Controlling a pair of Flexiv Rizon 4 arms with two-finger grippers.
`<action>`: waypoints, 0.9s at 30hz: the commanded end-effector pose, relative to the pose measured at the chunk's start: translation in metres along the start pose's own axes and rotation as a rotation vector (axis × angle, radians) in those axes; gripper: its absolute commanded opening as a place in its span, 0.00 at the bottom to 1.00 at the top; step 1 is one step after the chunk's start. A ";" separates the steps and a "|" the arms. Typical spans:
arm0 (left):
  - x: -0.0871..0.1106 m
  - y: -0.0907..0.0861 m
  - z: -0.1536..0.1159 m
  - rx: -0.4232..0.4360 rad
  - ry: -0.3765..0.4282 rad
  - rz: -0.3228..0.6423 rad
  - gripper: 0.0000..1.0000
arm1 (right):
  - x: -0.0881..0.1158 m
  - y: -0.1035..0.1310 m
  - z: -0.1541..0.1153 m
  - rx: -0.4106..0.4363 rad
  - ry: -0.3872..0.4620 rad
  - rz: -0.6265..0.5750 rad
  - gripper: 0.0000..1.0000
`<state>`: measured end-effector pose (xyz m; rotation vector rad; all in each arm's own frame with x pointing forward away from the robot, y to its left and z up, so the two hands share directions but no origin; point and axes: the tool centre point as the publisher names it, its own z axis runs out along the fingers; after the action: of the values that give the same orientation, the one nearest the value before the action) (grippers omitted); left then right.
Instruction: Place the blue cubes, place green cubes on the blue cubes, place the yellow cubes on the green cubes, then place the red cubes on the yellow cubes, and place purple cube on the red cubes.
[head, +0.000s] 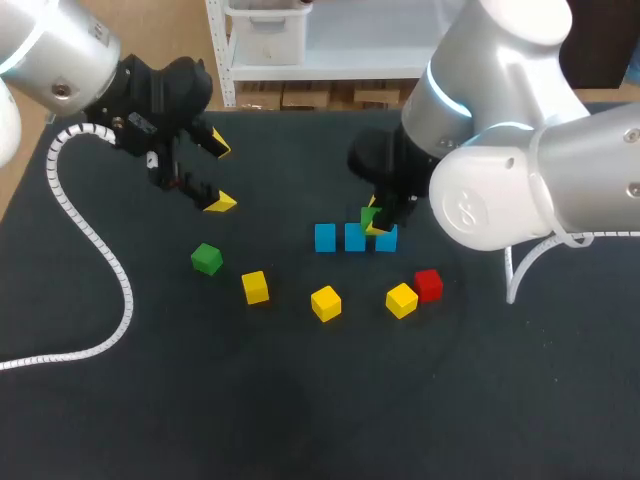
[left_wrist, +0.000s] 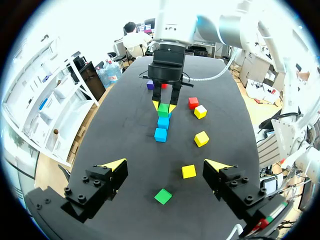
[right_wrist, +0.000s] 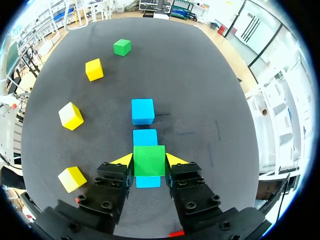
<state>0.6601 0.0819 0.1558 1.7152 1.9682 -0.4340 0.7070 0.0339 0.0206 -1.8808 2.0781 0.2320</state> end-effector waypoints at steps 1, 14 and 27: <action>0.000 0.001 0.000 0.002 -0.001 0.002 1.00 | 0.000 -0.001 0.001 -0.005 -0.004 0.000 0.00; 0.000 0.001 0.000 0.002 -0.001 0.002 1.00 | 0.001 -0.001 0.002 -0.009 -0.003 0.000 0.01; 0.000 0.001 0.000 0.002 -0.001 0.002 1.00 | 0.000 -0.001 0.002 -0.013 -0.004 -0.005 0.16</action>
<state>0.6601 0.0819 0.1558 1.7151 1.9682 -0.4340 0.7071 0.0343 0.0185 -1.8882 2.0747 0.2417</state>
